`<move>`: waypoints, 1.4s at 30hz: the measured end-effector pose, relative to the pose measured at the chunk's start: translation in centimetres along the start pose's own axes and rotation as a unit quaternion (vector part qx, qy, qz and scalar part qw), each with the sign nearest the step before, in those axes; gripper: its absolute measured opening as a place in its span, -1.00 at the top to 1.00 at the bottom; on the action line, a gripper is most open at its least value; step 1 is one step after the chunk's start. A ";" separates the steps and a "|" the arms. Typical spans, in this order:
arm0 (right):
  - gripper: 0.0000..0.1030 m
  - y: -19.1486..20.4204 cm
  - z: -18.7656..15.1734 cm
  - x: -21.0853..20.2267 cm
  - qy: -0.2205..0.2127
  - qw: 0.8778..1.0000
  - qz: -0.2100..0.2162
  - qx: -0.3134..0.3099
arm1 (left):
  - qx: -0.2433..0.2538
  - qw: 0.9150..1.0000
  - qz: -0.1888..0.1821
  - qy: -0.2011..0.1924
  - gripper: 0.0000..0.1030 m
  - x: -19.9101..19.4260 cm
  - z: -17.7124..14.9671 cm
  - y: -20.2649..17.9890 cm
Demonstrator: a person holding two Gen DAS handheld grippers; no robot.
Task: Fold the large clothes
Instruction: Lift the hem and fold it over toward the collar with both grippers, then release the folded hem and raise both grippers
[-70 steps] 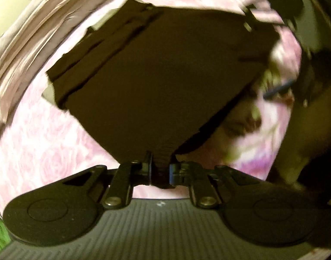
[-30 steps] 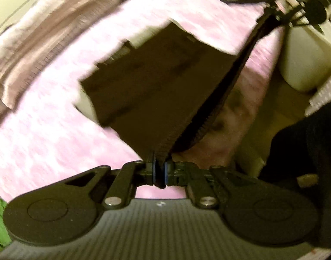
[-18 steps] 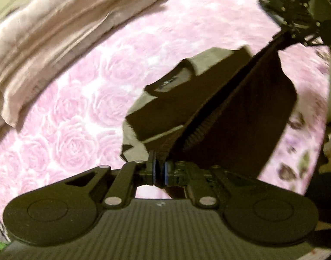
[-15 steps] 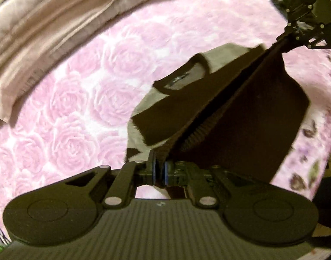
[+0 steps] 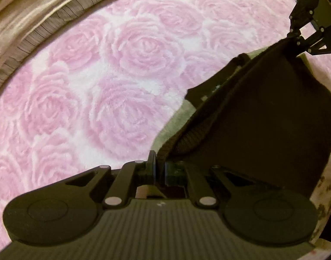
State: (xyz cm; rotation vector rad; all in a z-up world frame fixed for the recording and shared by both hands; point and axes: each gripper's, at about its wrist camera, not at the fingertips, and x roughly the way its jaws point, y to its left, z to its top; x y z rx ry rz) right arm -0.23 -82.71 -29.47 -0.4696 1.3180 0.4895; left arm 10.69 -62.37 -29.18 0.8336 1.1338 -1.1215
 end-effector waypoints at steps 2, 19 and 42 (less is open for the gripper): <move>1.00 -0.9 0.4 1.0 -0.003 1.000 0.006 0.024 | -0.001 1.000 -0.006 0.007 0.89 1.3 0.1 0.5; 0.19 -4.5 -4.5 -4.0 -0.137 0.930 -0.076 0.334 | -0.053 0.996 0.057 -0.050 0.55 -3.0 -3.1 0.6; 0.16 10.4 -5.9 -6.1 -0.166 0.921 0.039 0.351 | 0.002 0.996 0.094 0.003 0.50 -5.8 -9.3 -3.7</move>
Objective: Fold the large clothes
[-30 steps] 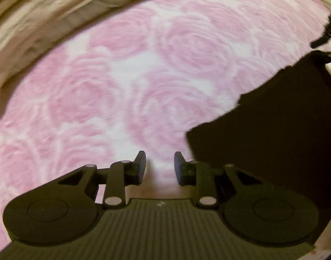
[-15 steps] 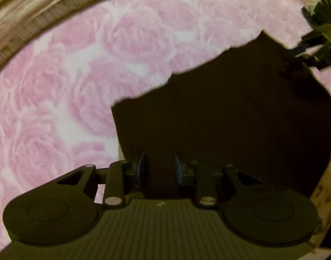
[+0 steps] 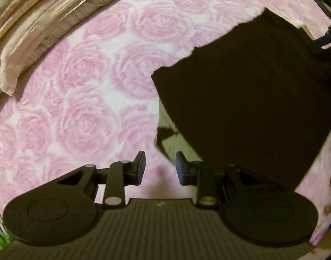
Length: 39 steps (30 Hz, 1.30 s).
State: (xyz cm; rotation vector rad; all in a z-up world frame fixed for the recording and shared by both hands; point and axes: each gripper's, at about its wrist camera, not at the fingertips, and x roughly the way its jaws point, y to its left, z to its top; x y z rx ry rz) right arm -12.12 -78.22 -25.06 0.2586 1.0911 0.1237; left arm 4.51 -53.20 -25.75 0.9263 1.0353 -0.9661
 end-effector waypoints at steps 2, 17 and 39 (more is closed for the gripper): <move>0.15 3.2 -1.4 0.2 0.007 1.000 0.015 -0.006 | 0.028 1.000 0.000 -0.002 0.50 -0.7 -1.0 -0.4; -0.01 29.9 -9.0 8.8 0.014 0.968 -0.119 -0.223 | 0.437 0.889 -0.010 -0.140 -0.40 0.5 -10.5 -0.4; 0.80 33.3 -8.6 9.0 -0.034 0.938 -0.203 -0.278 | 0.677 0.686 0.007 -0.264 -0.68 7.6 -9.9 -1.9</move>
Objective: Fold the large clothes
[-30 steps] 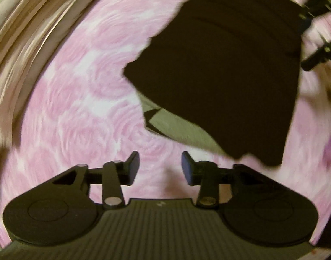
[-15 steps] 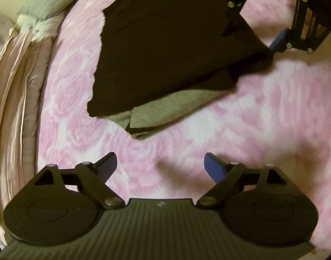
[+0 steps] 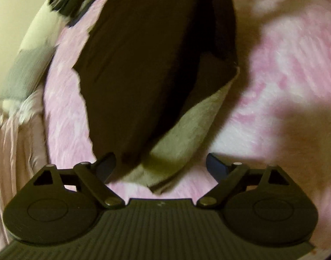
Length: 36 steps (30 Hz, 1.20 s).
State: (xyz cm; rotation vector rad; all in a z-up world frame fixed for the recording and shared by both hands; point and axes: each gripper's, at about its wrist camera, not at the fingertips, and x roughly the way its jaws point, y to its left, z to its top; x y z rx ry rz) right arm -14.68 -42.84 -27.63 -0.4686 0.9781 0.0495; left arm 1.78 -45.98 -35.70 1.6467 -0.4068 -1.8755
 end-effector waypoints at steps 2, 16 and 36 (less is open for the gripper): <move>0.80 -0.4 0.2 -0.4 0.000 1.000 0.001 0.006 | 0.032 0.999 -0.011 -0.012 -0.29 0.3 0.0 0.2; 0.83 -6.4 0.5 -4.6 -0.018 0.985 0.016 0.169 | 0.032 0.998 -0.048 0.005 0.76 -1.9 2.7 9.0; 0.85 -30.9 -22.3 -6.4 -0.092 0.779 0.083 0.615 | 0.078 0.981 -0.173 0.035 0.77 15.7 24.5 27.3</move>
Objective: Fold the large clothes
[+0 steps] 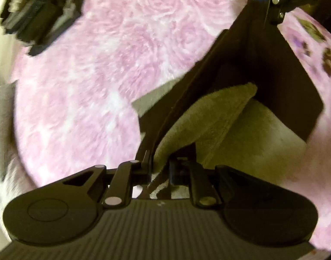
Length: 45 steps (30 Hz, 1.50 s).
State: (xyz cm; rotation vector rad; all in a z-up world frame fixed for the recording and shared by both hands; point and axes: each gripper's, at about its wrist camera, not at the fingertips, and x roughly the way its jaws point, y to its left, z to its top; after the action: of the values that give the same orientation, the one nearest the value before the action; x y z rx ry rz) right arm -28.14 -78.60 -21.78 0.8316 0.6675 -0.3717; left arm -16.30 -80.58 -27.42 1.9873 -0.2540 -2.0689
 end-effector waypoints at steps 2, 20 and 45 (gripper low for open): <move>0.85 -2.5 0.1 0.8 0.007 0.999 0.002 0.031 | -0.002 1.000 -0.021 0.003 0.77 2.4 0.8 0.7; 0.45 -5.5 -1.9 -0.7 -0.001 0.987 -0.036 0.154 | -0.435 0.900 -0.007 -0.016 0.37 0.7 -8.7 4.2; 0.68 -5.7 -1.2 1.4 0.023 0.991 -0.057 0.122 | -0.511 0.860 -0.003 -0.012 0.33 4.8 -11.1 3.4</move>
State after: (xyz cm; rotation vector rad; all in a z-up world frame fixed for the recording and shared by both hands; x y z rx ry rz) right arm -30.66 -81.29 -26.43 1.0384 0.7243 -0.5466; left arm -5.16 -84.71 -31.53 1.2648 0.7111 -1.6389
